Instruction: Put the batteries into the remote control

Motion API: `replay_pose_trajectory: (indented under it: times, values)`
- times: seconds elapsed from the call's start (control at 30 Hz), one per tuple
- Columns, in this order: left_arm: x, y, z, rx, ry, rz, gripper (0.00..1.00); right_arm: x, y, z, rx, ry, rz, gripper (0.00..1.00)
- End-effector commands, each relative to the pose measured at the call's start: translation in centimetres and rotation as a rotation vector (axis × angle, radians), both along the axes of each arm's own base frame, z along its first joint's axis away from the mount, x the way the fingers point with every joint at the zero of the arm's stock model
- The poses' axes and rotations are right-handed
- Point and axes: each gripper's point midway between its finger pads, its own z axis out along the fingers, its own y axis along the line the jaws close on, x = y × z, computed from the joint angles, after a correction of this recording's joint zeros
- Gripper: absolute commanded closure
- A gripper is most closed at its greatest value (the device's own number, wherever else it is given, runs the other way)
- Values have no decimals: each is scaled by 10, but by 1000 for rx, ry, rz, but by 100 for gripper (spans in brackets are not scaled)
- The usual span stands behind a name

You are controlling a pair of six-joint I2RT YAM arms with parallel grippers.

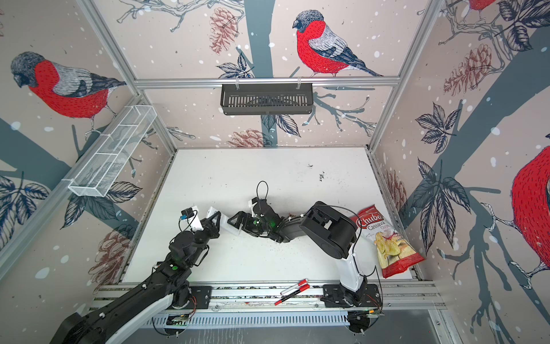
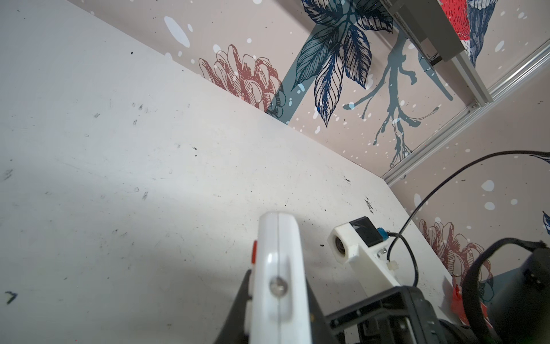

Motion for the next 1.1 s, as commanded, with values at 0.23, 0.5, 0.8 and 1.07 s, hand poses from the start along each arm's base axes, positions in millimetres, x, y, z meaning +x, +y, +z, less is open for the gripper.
replay_pose_trajectory:
  times: [0.23, 0.5, 0.8, 1.07]
  values:
    - [-19, 1, -47, 44, 66, -52, 100, -4, -4, -25, -116, 19, -9, 8]
    - [-19, 0, -45, 47, 60, -60, 100, -4, -9, -35, -173, 20, -12, 10]
    - [-19, -1, -43, 59, 50, -66, 100, 0, -23, -50, -238, 28, -47, 11]
    - [-18, -1, -43, 72, 48, -63, 100, 3, -38, -60, -284, 35, -86, 11]
